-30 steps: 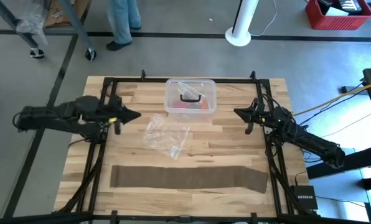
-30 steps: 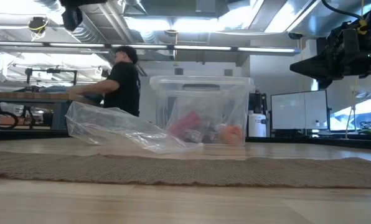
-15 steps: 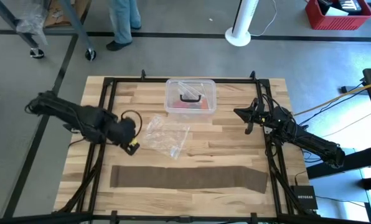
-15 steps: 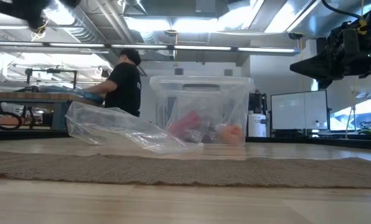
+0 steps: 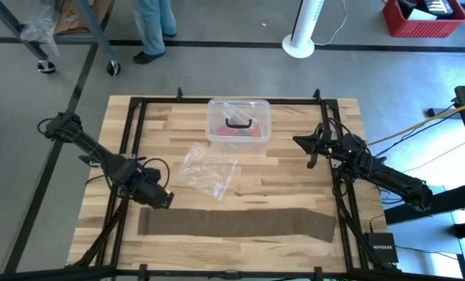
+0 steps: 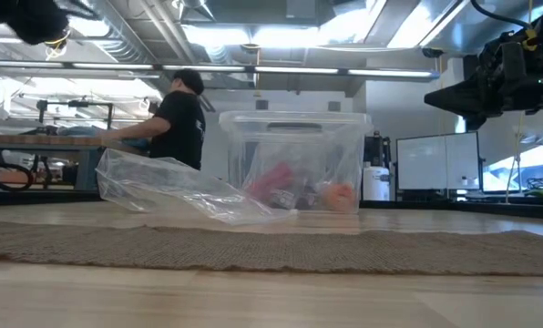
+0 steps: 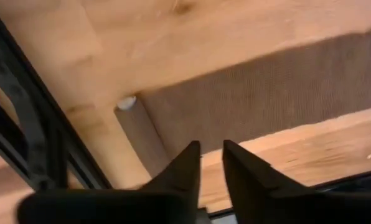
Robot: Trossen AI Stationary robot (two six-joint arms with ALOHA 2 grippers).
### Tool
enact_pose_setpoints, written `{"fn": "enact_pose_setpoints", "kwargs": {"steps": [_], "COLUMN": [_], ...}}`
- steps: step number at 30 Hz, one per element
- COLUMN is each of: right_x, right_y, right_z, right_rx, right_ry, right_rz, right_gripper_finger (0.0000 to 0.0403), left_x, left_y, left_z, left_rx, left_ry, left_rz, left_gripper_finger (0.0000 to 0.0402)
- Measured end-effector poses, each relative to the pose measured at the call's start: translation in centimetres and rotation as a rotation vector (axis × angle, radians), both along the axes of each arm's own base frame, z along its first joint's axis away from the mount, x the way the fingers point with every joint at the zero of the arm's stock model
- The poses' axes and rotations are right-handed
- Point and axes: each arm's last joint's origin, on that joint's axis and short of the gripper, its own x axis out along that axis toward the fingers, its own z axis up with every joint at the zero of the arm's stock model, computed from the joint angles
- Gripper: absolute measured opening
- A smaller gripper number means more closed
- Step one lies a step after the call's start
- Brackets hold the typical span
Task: Roll bandage
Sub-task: Roll the brown bandage
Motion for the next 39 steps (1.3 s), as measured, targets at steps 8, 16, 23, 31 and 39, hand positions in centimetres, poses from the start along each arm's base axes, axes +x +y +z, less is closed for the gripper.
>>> {"fn": "enact_pose_setpoints", "kwargs": {"steps": [8, 16, 23, 31, 39], "right_x": [0.0, 0.0, 0.0, 0.0, 0.0], "right_y": [0.0, 0.0, 0.0, 0.0, 0.0], "right_z": [0.0, 0.0, 0.0, 0.0, 0.0], "right_rx": [0.0, 0.0, 0.0, 0.0, 0.0], "right_ry": [0.0, 0.0, 0.0, 0.0, 0.0], "right_rz": [0.0, 0.0, 0.0, 0.0, 0.0], "right_gripper_finger": [0.0018, 0.0018, 0.0018, 0.0018, 0.0018], "left_x": [-1.6, -2.6, -3.0, -2.9, -2.9], "left_y": [-3.4, -5.2, -5.7, -6.2, -6.2], "left_z": [-4.0, -7.3, -9.0, -10.5, -10.5], "left_rx": [-0.049, -0.048, 0.011, 0.067, 0.094], "left_ry": [0.089, 0.117, 0.173, 0.22, 0.182], "left_rz": [0.042, 0.053, 0.027, -0.044, -0.099], "left_gripper_finger": [0.0152, 0.0155, 0.0155, 0.0155, 0.012]}}
